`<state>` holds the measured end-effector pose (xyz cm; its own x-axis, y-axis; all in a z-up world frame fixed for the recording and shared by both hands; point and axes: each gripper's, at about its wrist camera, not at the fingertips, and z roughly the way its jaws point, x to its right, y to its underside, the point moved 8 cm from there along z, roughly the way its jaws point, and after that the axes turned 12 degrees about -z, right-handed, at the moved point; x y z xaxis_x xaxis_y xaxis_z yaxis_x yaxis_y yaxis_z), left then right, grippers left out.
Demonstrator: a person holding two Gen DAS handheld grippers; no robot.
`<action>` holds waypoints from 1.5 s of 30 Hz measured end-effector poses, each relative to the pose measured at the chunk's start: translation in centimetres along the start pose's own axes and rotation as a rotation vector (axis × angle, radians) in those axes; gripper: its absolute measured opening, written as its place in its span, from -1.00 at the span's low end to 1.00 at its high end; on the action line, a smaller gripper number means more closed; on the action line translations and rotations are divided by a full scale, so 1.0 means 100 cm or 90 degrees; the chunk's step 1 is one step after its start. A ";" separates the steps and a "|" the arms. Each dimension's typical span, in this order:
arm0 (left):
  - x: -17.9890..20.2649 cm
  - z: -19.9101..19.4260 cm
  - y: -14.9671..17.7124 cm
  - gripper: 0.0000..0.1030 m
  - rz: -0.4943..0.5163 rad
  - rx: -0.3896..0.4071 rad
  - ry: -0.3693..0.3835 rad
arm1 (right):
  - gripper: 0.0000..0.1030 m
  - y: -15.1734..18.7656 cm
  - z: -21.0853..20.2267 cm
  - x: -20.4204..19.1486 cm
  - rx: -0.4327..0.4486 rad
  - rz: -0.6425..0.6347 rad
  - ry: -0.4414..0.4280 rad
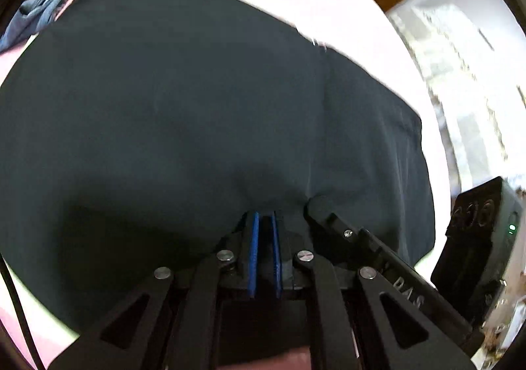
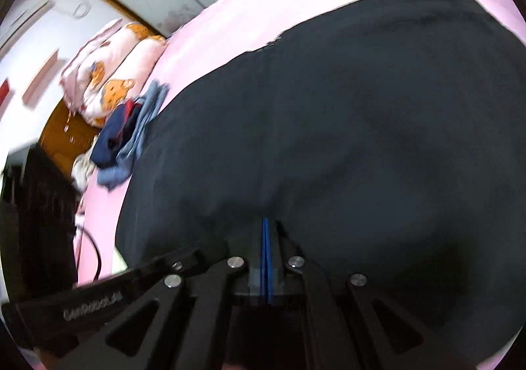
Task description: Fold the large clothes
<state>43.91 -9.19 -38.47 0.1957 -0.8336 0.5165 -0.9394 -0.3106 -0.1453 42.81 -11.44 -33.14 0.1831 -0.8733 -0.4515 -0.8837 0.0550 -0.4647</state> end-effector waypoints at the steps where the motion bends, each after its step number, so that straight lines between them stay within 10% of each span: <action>1: 0.001 0.005 -0.012 -0.91 -0.014 0.003 0.015 | -1.00 -0.011 0.004 0.004 0.012 0.006 -0.004; 19: -0.001 0.029 -0.118 -0.98 -0.015 0.142 0.014 | -1.00 -0.098 0.009 0.072 0.078 -0.062 0.022; 27: -0.051 0.009 -0.139 -0.98 -0.016 0.213 -0.139 | -1.00 -0.099 -0.042 0.170 0.116 0.039 0.154; 36: -0.122 -0.015 -0.149 -0.98 -0.148 0.242 -0.168 | -1.00 -0.091 -0.088 0.231 0.118 0.053 0.356; 39: -0.127 -0.019 -0.148 -0.98 -0.155 0.248 -0.178 | -1.00 -0.094 -0.104 0.237 0.105 0.032 0.508; 45: -0.140 -0.047 -0.152 -0.94 -0.168 0.240 -0.212 | -1.00 -0.100 -0.132 0.219 0.159 0.089 0.484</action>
<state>54.10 9.35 -39.51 0.5465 -0.7854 0.2905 -0.6931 -0.6189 -0.3695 49.99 -37.53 -28.31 -0.3434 -0.9357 0.0813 -0.7384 0.2155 -0.6390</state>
